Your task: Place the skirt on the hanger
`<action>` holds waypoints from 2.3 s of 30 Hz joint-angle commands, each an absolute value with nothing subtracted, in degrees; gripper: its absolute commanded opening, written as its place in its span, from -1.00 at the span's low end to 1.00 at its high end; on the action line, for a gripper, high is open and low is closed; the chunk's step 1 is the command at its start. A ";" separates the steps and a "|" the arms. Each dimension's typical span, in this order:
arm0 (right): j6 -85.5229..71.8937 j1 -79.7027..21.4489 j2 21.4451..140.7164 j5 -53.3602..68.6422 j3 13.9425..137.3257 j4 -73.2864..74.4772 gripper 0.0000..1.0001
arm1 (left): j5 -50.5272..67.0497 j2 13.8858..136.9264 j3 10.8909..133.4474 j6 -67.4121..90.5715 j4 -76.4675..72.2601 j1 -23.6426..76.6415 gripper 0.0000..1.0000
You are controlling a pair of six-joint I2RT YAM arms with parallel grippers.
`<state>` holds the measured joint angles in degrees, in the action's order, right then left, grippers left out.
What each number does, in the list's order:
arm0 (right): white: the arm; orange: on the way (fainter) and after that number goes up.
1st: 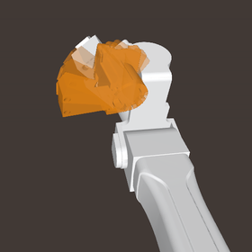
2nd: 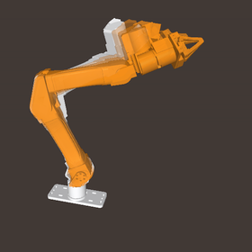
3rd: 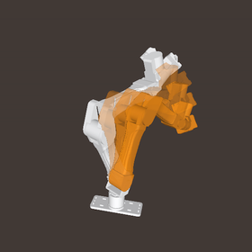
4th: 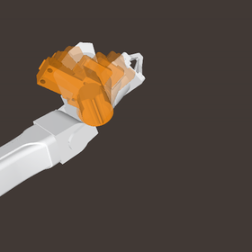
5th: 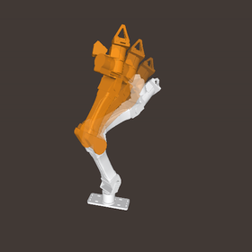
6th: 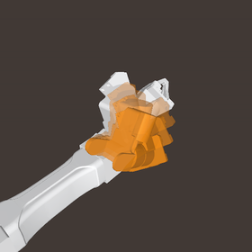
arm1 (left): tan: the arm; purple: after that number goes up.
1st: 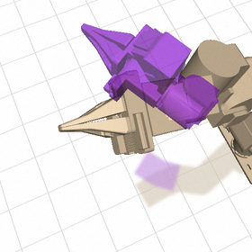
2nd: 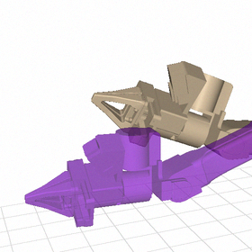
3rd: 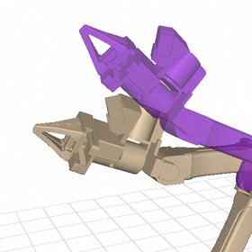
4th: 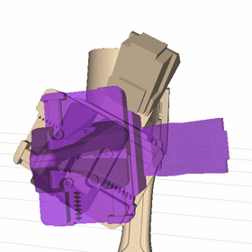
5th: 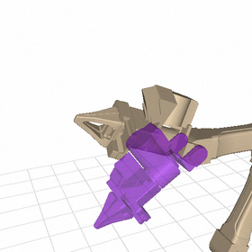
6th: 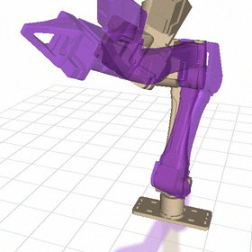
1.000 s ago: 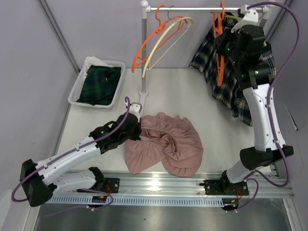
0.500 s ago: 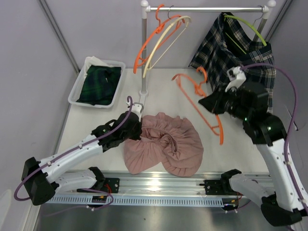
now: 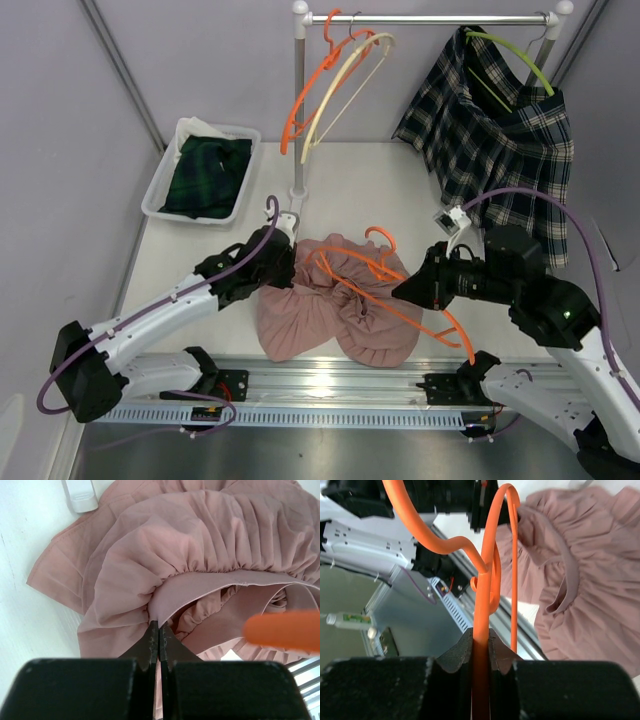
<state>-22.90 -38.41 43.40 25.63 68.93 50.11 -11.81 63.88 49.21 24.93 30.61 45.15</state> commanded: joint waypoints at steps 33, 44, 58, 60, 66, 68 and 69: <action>-15.38 -42.89 51.94 25.49 73.04 50.18 -1.00 | -10.72 61.61 51.24 23.99 32.08 44.82 -1.00; -12.92 -42.89 53.70 24.52 69.09 48.44 -1.00 | -10.20 60.47 52.03 23.64 33.22 44.83 -1.00; -6.24 -46.13 61.87 27.34 73.82 46.32 -1.00 | -15.46 63.71 60.28 18.99 39.11 52.10 -1.00; -5.54 -47.37 62.92 26.99 74.35 46.41 -1.00 | -17.74 64.51 61.87 18.98 40.69 53.52 -1.00; -5.10 -48.43 63.55 23.38 72.78 43.16 -1.00 | -18.28 64.60 64.33 20.47 41.31 56.33 -1.00; -4.83 -48.34 63.37 23.29 70.85 40.97 -1.00 | -18.72 63.38 64.86 20.83 41.13 57.30 -1.00; -4.57 -48.25 63.37 23.99 70.06 40.00 -1.00 | -18.72 62.76 64.43 20.92 40.09 58.17 -1.00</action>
<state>-6.33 -47.90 63.61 23.24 71.05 47.13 -17.91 64.84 61.80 20.56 41.76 56.16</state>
